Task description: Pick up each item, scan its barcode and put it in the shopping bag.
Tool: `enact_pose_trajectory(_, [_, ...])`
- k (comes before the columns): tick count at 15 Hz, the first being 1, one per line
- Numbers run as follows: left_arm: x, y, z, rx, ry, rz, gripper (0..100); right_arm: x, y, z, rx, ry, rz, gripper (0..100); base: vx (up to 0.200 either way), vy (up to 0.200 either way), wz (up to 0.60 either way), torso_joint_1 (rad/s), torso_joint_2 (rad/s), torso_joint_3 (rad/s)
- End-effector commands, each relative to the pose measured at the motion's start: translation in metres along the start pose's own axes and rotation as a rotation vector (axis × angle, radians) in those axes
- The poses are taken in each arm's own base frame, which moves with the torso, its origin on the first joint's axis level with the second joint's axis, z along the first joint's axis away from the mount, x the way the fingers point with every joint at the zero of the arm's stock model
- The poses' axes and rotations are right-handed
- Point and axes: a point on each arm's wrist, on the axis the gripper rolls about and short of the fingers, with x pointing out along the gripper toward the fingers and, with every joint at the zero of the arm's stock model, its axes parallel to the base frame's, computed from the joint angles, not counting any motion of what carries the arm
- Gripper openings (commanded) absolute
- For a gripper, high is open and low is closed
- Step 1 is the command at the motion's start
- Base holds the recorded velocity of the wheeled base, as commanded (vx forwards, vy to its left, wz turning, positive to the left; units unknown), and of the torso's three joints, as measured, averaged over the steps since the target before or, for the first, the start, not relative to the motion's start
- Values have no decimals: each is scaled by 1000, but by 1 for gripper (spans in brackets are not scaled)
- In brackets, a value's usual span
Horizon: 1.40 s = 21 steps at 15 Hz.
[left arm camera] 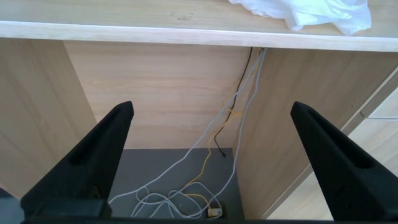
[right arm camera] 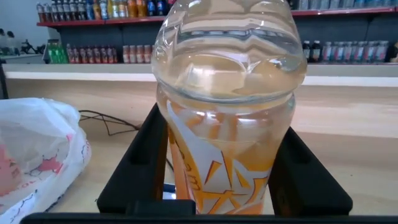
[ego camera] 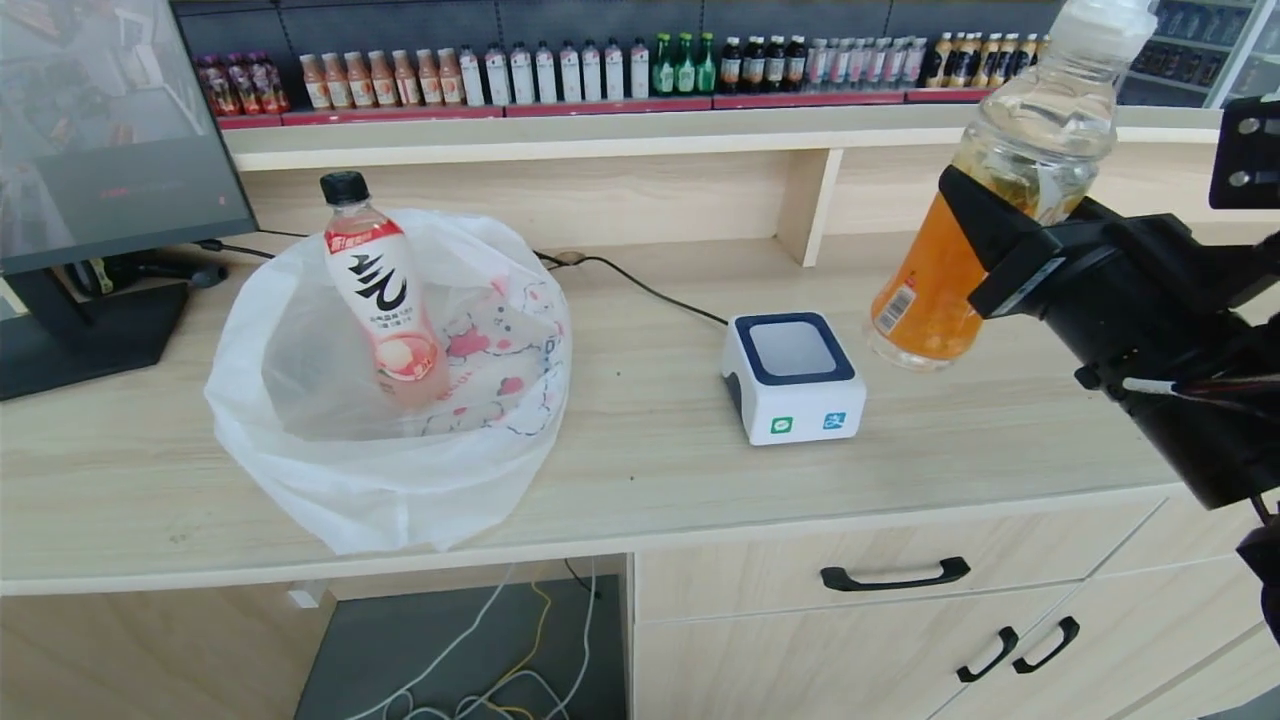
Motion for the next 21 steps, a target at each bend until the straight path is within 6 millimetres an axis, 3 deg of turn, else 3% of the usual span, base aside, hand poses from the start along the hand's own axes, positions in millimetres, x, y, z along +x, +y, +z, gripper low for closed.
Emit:
enact_pose_trajectory(1, [0, 0, 0, -1, -1, 1, 100, 3, 0, 2, -2, -7, -2, 0, 0, 0, 0, 0, 0, 0])
enact_pose_trajectory(5, [0, 0, 0, -1, -1, 3, 100, 13, 5, 4, -98, -21, 71, 0, 0, 0, 0, 0, 0, 0])
enact_pose_trajectory(9, [0, 0, 0, -1, -1, 1, 100, 31, 32, 8, -301, -51, 179, 0, 0, 0, 0, 0, 0, 0])
enact_pose_trajectory(14, [0, 0, 0, -1, -1, 1, 100, 36, 58, 6, -540, -54, 289, 0, 0, 0, 0, 0, 0, 0])
enact_pose_trajectory(19, [0, 0, 0, -1, -1, 1, 100, 40, 65, 9, -639, -101, 334, 0, 0, 0, 0, 0, 0, 0])
enact_pose_trajectory(21, [0, 0, 0, 1, -1, 1, 100, 37, 67, 9, -683, -86, 440, 0, 0, 0, 0, 0, 0, 0])
